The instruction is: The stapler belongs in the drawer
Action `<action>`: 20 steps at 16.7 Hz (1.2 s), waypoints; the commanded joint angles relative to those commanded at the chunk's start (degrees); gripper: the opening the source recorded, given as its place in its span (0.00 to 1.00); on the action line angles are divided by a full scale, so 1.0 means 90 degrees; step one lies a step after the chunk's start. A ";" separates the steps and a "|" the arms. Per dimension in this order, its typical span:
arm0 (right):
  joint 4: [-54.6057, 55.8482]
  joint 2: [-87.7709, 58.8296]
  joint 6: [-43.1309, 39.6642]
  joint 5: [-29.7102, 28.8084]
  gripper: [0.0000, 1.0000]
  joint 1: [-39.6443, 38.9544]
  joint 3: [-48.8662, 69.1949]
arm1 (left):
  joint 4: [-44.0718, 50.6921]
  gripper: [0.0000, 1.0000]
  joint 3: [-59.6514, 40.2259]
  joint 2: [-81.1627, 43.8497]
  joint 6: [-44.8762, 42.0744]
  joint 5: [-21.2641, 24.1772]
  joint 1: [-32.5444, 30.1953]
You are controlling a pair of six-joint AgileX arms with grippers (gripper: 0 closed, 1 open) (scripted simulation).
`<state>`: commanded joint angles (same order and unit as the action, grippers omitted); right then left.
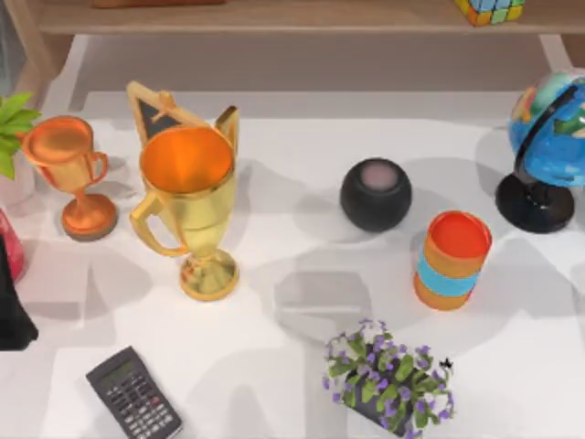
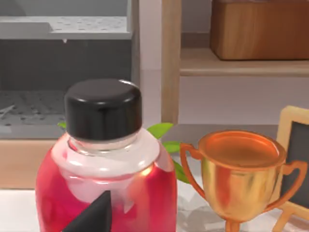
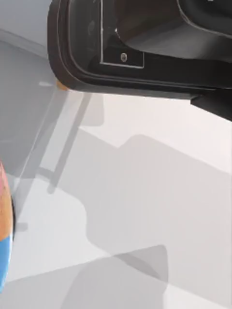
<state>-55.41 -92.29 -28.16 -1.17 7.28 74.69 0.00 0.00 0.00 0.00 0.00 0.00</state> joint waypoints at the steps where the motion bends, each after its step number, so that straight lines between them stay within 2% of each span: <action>1: -0.0093 -0.0018 0.0030 -0.0031 0.00 0.0150 0.0503 | 0.0000 1.00 0.0000 0.0000 0.0000 0.0000 0.0000; 6: -0.0839 -0.1117 0.0217 -0.0166 0.00 0.0969 0.3309 | 0.0000 1.00 0.0000 0.0000 0.0000 0.0000 0.0000; 12: -0.2036 -0.3973 0.0449 -0.0152 0.00 0.1470 0.6183 | 0.0000 1.00 0.0000 0.0000 0.0000 0.0000 0.0000; 16: -0.2517 -0.5628 0.0684 -0.0074 0.00 0.1523 0.7168 | 0.0000 1.00 0.0000 0.0000 0.0000 0.0000 0.0000; 20: -0.2909 -0.6312 0.0903 -0.0050 0.00 0.1530 0.7411 | 0.0000 1.00 0.0000 0.0000 0.0000 0.0000 0.0000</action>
<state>-81.59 -149.10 -20.03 -1.62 21.05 141.38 0.00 0.00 0.00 0.00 0.00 0.00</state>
